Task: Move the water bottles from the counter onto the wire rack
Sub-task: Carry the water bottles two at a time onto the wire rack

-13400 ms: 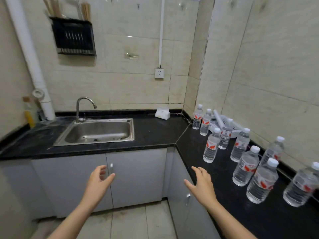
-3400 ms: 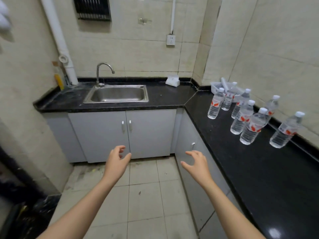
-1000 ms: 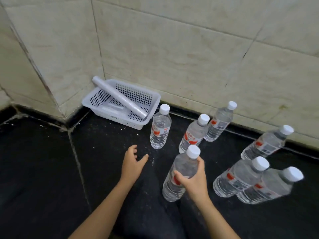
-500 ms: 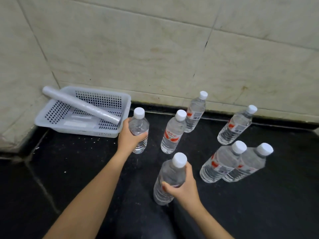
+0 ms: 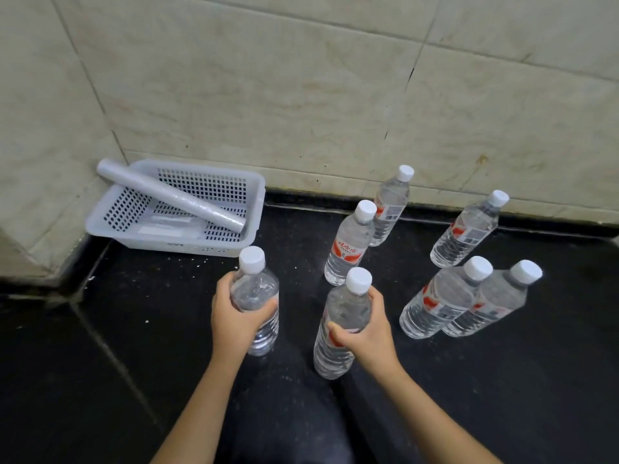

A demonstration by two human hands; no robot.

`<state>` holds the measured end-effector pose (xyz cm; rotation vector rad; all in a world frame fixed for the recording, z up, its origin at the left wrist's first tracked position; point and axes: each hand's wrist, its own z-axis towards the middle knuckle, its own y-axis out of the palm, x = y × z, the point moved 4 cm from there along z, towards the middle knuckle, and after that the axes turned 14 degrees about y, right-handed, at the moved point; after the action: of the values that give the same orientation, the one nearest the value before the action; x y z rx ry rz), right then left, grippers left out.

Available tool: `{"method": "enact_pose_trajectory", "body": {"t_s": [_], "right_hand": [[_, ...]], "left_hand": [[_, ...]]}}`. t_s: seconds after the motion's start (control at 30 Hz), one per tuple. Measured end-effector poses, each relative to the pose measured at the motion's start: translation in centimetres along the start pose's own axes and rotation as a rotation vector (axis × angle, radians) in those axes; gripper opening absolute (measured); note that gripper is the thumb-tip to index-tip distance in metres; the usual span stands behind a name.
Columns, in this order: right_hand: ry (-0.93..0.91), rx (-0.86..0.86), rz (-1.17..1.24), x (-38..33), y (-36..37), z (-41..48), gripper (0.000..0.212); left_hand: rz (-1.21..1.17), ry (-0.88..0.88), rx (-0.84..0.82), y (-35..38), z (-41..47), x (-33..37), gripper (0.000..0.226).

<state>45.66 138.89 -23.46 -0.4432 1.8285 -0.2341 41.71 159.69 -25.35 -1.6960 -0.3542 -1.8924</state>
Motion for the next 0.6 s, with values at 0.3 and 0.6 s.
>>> {"method": "enact_pose_trajectory", "body": {"t_s": [0.3, 0.6], "right_hand": [[0.016, 0.092, -0.143, 0.6, -0.1, -2.2, 0.066], [0.076, 0.232, -0.083, 3.8, -5.9, -6.0, 0.06]], "left_hand": [[-0.053, 0.054, -0.126, -0.2, -3.7, 1.7, 0.068], [-0.086, 0.086, -0.302, 3.5, -6.9, 4.3, 0.069]]}}
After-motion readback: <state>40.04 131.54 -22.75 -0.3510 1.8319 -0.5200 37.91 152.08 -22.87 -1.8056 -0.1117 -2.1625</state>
